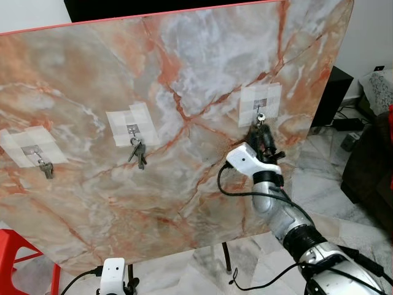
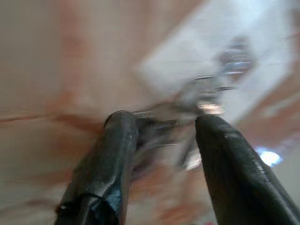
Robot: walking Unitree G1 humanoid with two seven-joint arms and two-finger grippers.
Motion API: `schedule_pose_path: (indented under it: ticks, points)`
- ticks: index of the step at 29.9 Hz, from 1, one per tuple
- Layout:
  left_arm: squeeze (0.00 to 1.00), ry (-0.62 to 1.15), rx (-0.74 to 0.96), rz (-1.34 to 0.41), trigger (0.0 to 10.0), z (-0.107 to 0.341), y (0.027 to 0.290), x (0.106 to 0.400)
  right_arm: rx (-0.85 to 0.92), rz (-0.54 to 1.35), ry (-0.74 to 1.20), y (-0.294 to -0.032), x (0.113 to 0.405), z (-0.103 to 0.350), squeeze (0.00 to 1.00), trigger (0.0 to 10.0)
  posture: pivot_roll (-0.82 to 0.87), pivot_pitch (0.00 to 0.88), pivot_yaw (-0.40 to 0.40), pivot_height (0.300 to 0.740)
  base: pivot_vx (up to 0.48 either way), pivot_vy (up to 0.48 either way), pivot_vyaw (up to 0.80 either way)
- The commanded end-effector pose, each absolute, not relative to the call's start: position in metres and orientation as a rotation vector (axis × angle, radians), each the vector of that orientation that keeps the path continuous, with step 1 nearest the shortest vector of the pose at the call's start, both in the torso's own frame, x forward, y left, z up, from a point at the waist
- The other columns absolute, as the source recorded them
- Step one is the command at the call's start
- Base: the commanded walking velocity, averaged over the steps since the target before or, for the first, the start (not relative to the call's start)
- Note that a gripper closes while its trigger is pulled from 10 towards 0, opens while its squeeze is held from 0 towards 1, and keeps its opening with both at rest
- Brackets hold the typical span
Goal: Hang keys on a hook
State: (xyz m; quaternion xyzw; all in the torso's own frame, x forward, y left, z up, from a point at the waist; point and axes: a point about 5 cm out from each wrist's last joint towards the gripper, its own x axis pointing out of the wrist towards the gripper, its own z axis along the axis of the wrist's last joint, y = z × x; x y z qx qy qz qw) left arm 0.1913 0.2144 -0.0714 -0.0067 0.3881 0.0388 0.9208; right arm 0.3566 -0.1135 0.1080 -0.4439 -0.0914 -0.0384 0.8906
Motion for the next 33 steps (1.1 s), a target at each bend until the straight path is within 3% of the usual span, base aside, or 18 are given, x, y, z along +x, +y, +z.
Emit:
schedule_pose_path:
  ticks: [1, 8, 14, 16, 21, 26, 33]
  points:
    - [0.0, 0.809, -0.006, 0.08, 10.0, -0.072, 0.218, 0.189, -0.889, -0.037, -0.196, -0.109, 0.355, 0.108, 0.0, 10.0, -0.04, 0.003, 0.048, 0.74, 0.0, 0.0, 0.0]
    - [0.0, 0.809, -0.006, 0.079, 10.0, -0.072, 0.218, 0.19, -0.808, 0.027, -0.153, -0.113, 0.348, 0.1, 0.0, 10.0, -0.04, 0.001, 0.05, 0.74, 0.0, 0.0, 0.0]
    - [0.0, 0.808, -0.004, 0.077, 10.0, -0.071, 0.218, 0.191, -0.646, 0.006, 0.063, -0.132, 0.336, 0.065, 0.0, 10.0, -0.04, 0.0, 0.051, 0.74, 0.0, 0.0, 0.0]
    - [0.0, 0.804, -0.003, 0.077, 10.0, -0.071, 0.217, 0.192, -0.499, -0.032, 0.269, -0.145, 0.321, 0.035, 0.0, 10.0, -0.04, 0.0, 0.049, 0.74, 0.0, 0.0, 0.0]
    - [0.0, 0.802, -0.003, 0.077, 10.0, -0.071, 0.215, 0.193, -0.362, -0.122, 0.511, -0.162, 0.296, -0.001, 0.0, 10.0, -0.04, 0.0, 0.045, 0.74, 0.0, 0.0, 0.0]
    - [0.0, 0.804, -0.004, 0.077, 10.0, -0.071, 0.214, 0.192, -0.281, -0.141, 0.642, -0.168, 0.273, -0.025, 0.0, 10.0, -0.04, 0.0, 0.039, 0.74, 0.0, 0.0, 0.0]
    - [0.0, 0.827, 0.014, 0.062, 10.0, -0.074, 0.213, 0.189, -0.143, -0.11, 0.88, -0.169, 0.216, -0.068, 0.0, 10.0, -0.03, 0.0, 0.037, 0.74, 0.0, 0.0, 0.0]
